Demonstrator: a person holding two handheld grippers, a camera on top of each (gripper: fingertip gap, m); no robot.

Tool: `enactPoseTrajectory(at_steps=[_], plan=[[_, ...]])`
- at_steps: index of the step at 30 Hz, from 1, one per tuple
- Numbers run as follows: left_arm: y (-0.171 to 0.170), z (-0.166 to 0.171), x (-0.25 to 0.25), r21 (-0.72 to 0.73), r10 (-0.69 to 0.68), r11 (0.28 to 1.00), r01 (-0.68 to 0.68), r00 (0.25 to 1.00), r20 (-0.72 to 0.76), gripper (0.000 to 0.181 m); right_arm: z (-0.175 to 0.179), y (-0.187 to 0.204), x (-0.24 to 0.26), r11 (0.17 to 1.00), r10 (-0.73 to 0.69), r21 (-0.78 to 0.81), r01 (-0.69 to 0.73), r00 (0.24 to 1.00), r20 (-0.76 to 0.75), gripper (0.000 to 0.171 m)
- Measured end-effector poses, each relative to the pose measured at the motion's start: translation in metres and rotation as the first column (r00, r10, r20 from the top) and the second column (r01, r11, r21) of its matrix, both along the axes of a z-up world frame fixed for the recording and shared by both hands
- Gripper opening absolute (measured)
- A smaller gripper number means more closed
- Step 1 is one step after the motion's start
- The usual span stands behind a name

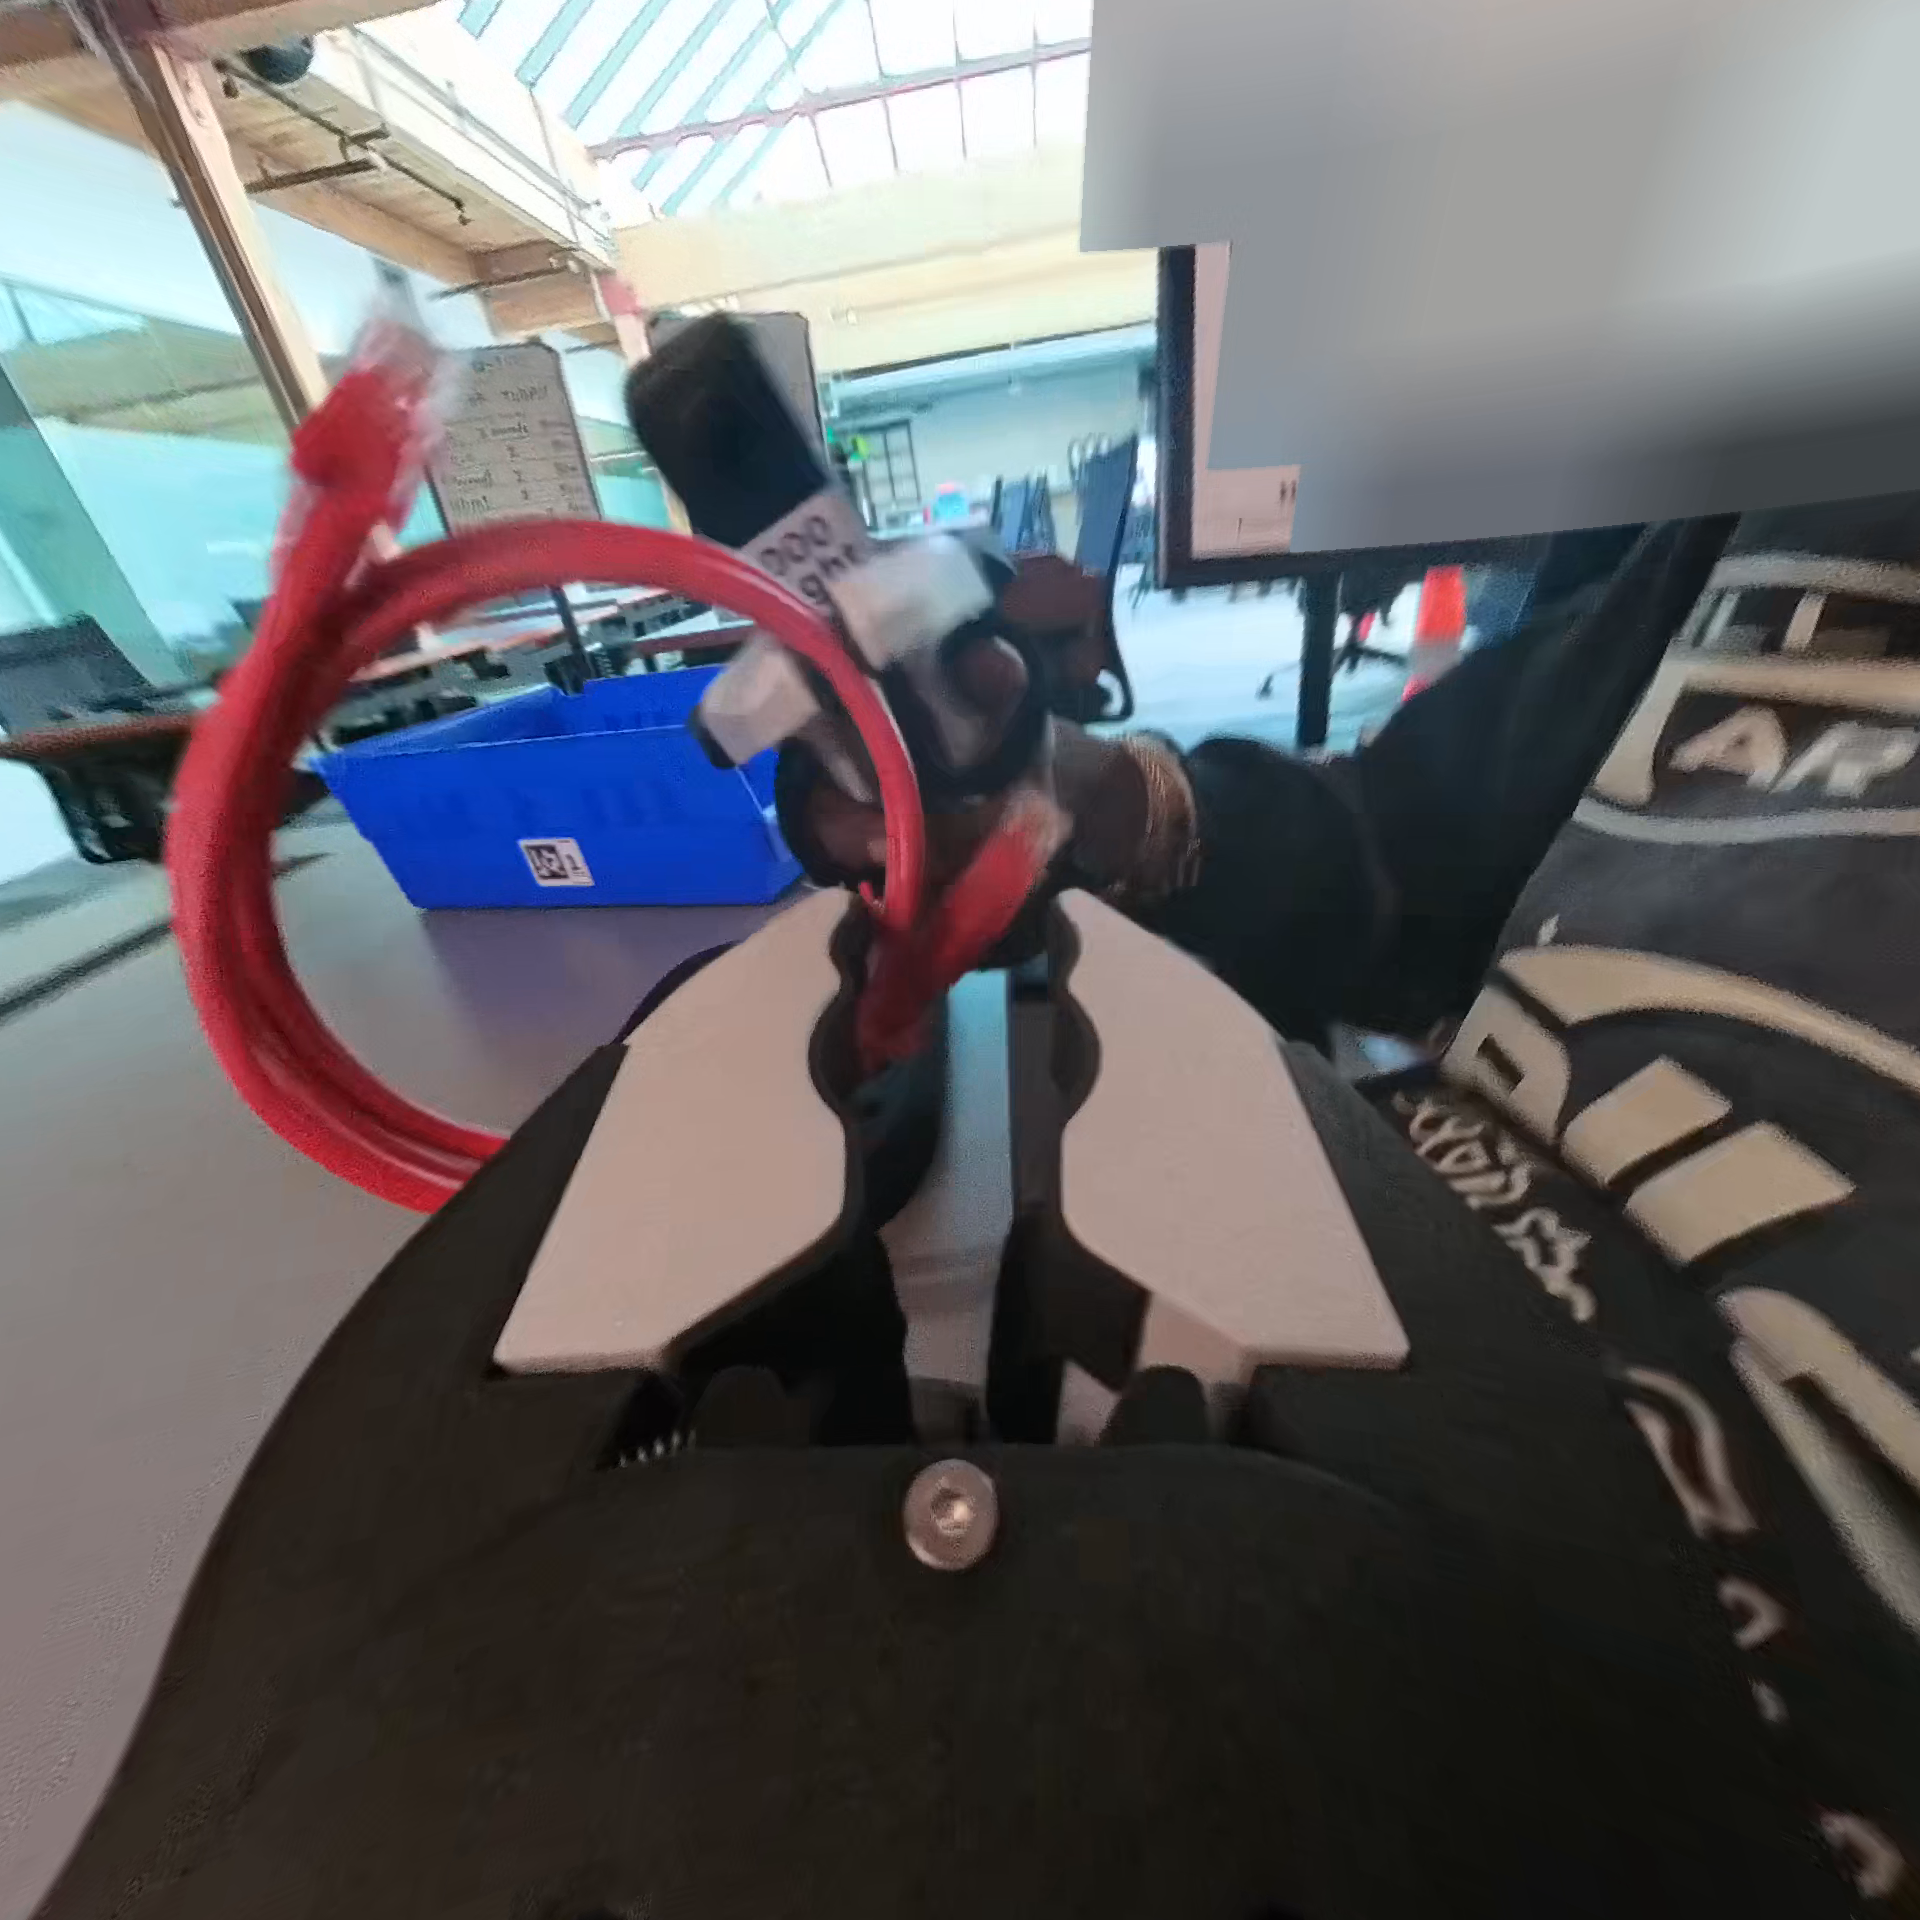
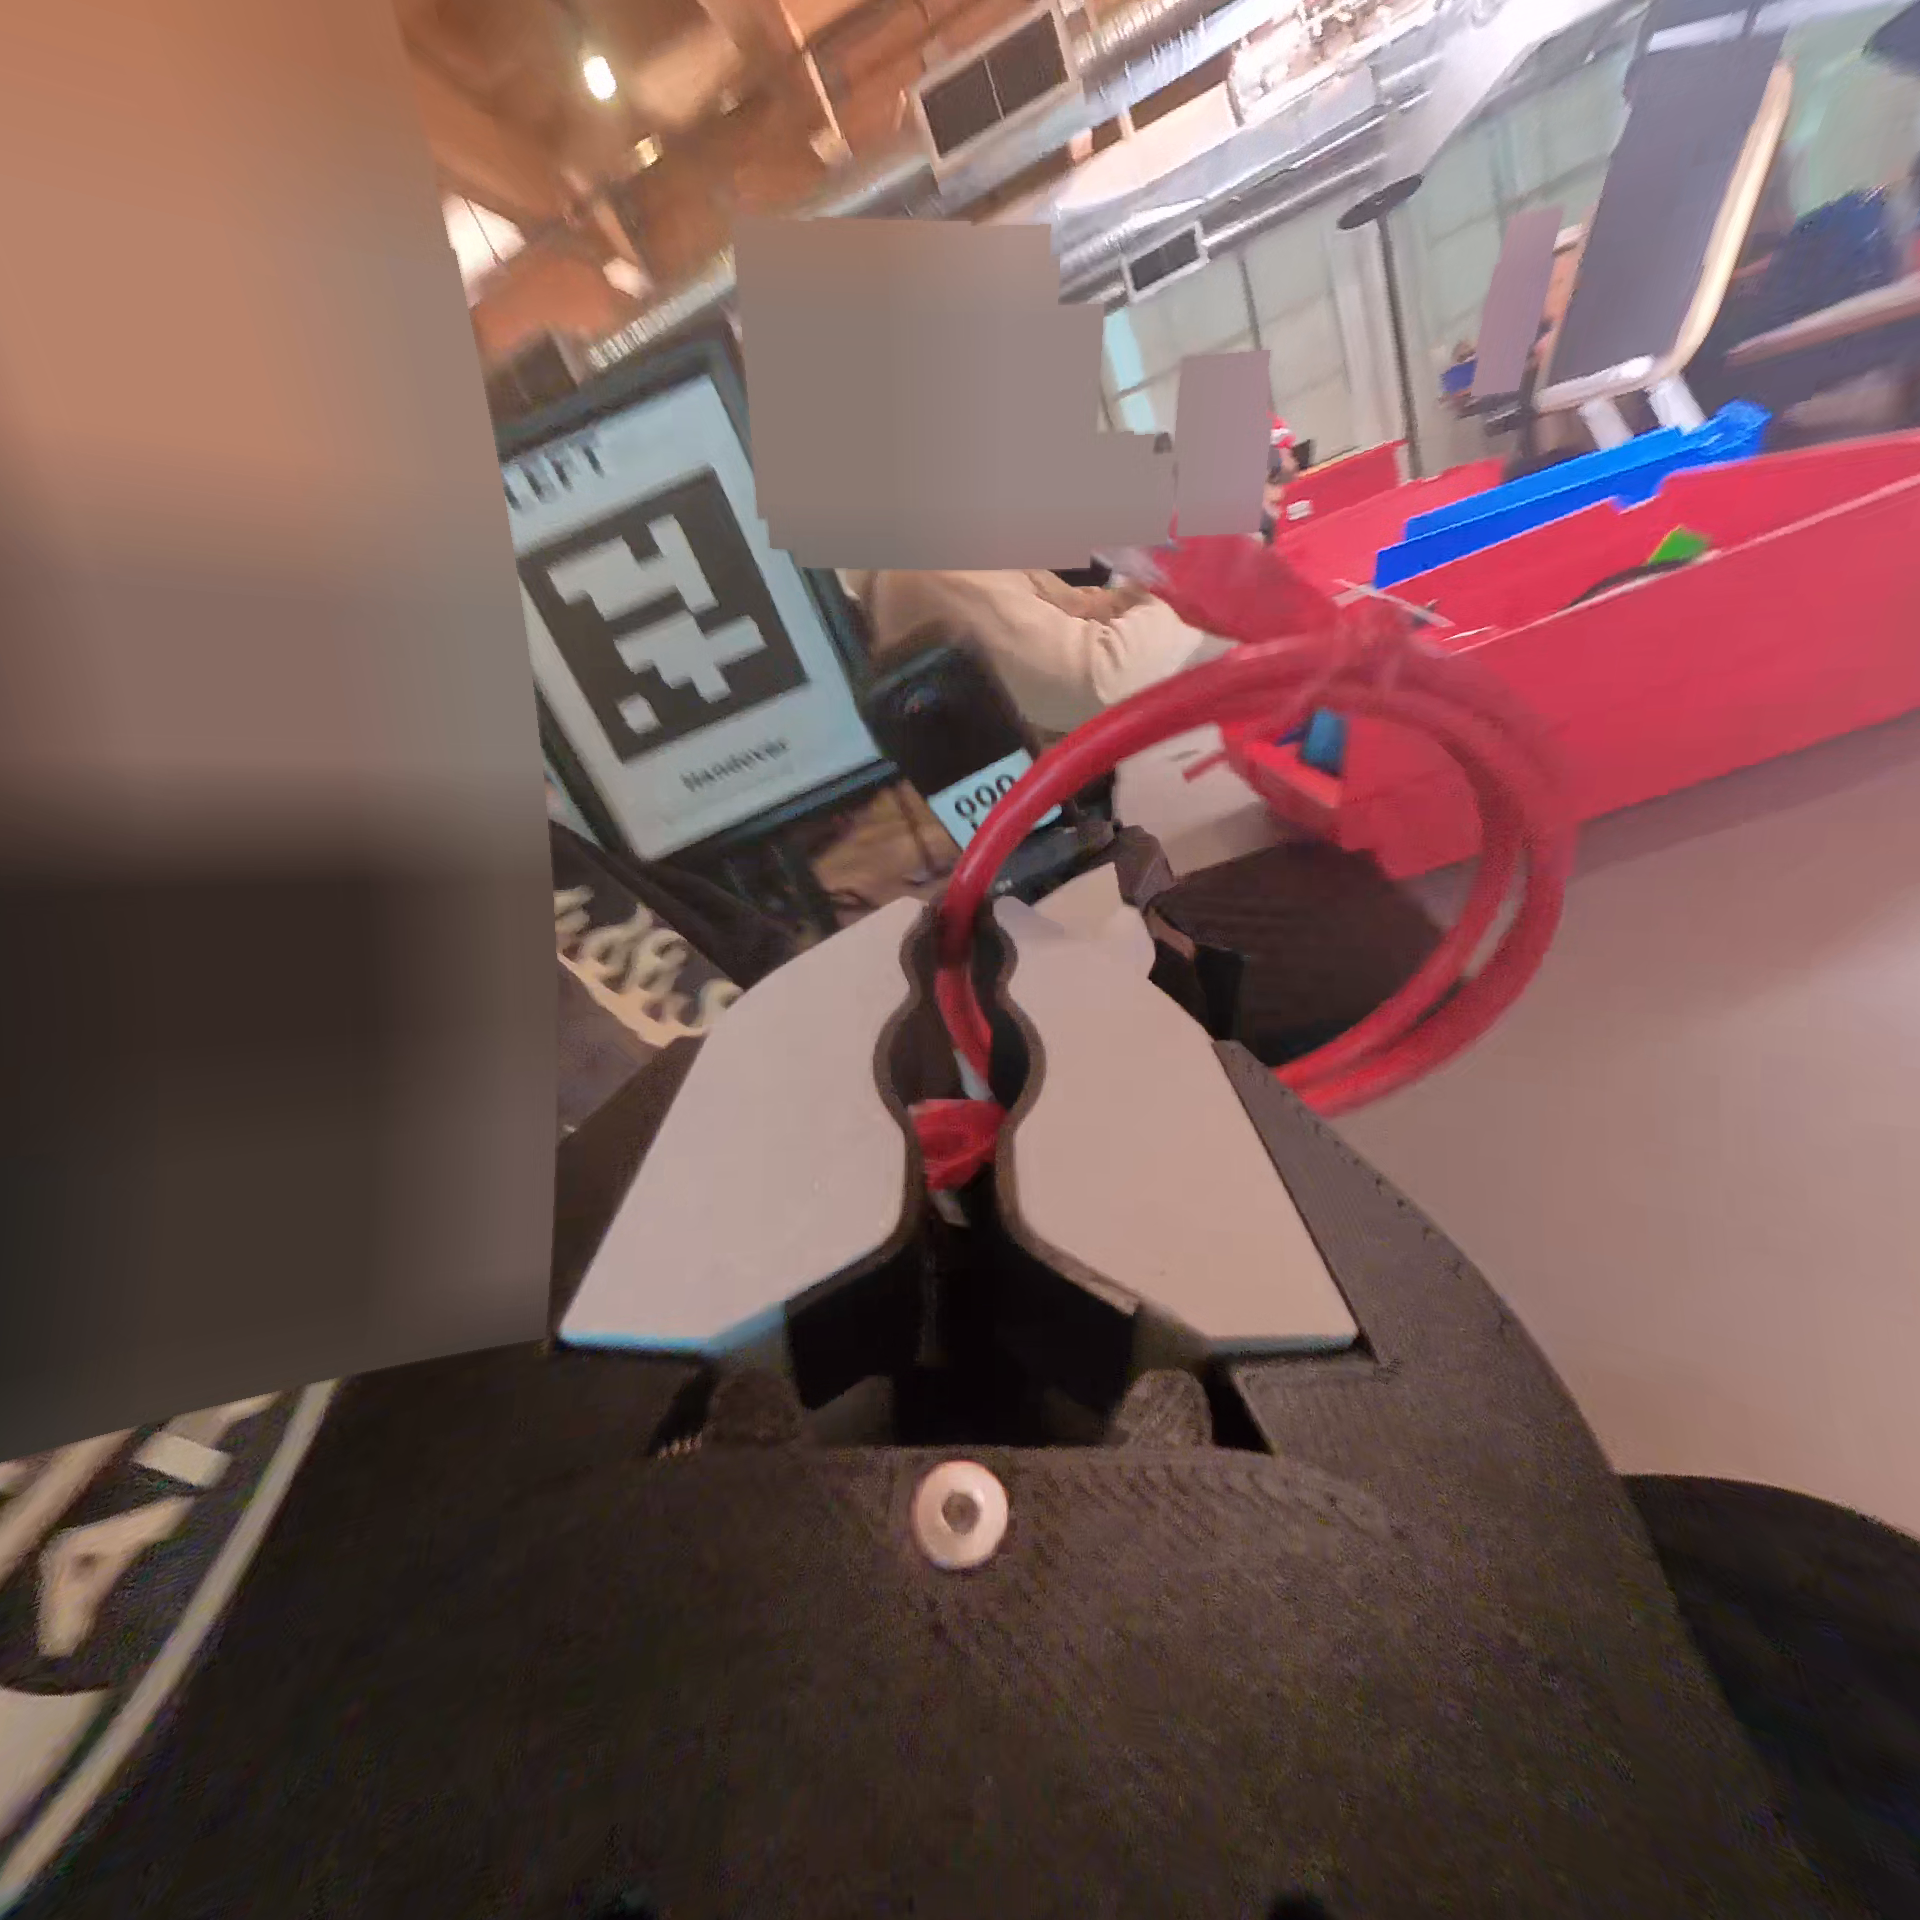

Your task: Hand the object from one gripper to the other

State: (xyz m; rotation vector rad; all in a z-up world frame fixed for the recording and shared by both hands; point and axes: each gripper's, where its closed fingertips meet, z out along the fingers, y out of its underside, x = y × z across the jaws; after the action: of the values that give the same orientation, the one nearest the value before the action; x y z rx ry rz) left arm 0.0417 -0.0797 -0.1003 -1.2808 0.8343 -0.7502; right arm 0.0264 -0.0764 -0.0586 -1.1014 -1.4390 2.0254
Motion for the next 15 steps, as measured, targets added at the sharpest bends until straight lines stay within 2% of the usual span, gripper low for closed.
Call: enactPoseTrajectory(at_steps=[1,3,6,11,15], plan=[[0.001,0.004,-0.004,-0.049,-0.021,0.999,0.024,0.998,0.061,0.039,-0.002,-0.001,0.0,0.996,-0.03,0.078,0.031,0.999,-0.022,0.006],[0.0,0.015,-0.01,-0.126,-0.06,0.988,0.085,0.98,0.189,0.042,-0.006,-0.004,-0.001,0.97,-0.073,0.225,0.088,0.995,-0.072,0.006],[0.002,0.031,-0.02,-0.18,-0.039,0.978,0.104,0.942,0.332,0.039,-0.021,-0.003,-0.01,0.88,-0.165,0.437,0.186,0.983,-0.086,0.006],[0.012,0.034,-0.027,-0.234,0.078,0.972,0.007,0.933,0.351,0.025,-0.04,-0.011,-0.022,0.758,-0.219,0.605,0.244,0.969,-0.116,0.006],[0.013,0.032,-0.028,-0.241,0.076,0.97,0.015,0.929,0.363,0.014,-0.05,-0.01,-0.028,0.69,-0.259,0.672,0.269,0.959,-0.118,0.007]])
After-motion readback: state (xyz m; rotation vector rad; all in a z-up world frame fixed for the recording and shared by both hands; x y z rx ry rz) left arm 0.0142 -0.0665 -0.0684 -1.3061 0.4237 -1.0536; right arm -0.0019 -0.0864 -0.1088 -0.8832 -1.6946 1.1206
